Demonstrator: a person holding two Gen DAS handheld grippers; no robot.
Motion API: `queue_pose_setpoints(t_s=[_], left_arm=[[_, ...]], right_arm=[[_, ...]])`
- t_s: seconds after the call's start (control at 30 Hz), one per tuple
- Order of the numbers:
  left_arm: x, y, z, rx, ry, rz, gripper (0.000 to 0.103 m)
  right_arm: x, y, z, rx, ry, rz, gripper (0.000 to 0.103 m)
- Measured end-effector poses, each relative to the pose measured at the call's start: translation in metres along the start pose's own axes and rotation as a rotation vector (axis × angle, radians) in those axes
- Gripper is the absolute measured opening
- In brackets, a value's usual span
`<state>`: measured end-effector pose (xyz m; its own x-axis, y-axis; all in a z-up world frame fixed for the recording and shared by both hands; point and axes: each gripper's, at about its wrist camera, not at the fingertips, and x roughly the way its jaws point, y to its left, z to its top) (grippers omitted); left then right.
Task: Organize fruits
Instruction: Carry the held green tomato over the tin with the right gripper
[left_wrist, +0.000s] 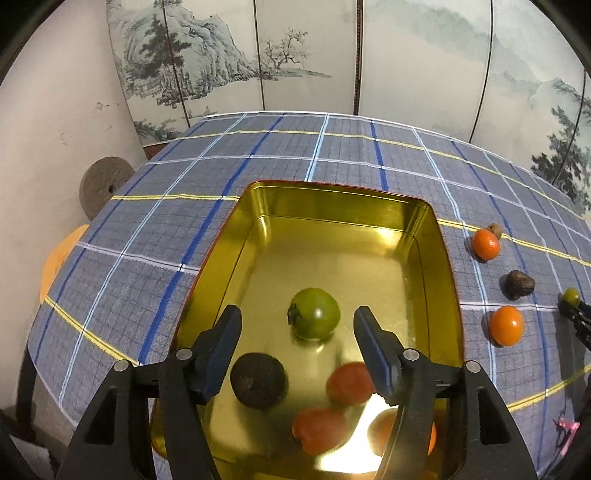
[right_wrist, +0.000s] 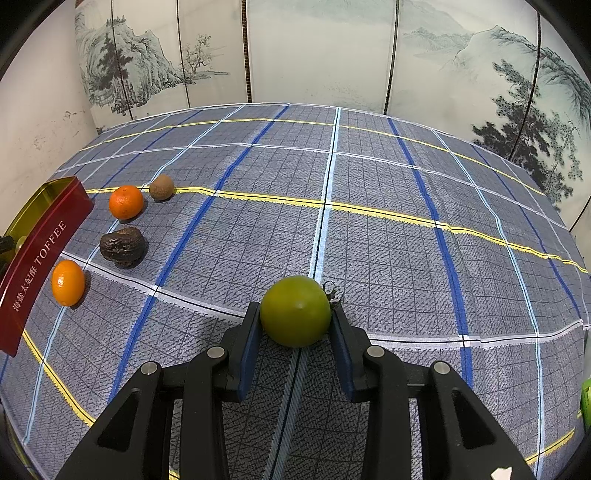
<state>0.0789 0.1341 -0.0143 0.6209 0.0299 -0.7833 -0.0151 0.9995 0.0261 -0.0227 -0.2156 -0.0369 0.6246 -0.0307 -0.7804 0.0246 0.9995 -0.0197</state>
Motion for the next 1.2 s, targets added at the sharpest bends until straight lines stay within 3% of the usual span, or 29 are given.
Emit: queue_pose_setpoints(t_s=[0.17, 0.53, 1.2], left_arm=[[-0.005, -0.005, -0.006, 0.005, 0.01, -0.008, 0.069], [-0.014, -0.004, -0.008, -0.026, -0.006, -0.011, 0.07], [-0.029, 0.043, -0.019, -0.173, -0.012, 0.023, 0.072]], right_arm=[[0.001, -0.001, 0.002, 0.015, 0.003, 0.008, 0.033], [-0.016, 0.03, 0.025, -0.03, -0.036, 0.045, 0.033], [-0.044, 0.195, 0.061, -0.304, -0.085, 0.391, 0.033]])
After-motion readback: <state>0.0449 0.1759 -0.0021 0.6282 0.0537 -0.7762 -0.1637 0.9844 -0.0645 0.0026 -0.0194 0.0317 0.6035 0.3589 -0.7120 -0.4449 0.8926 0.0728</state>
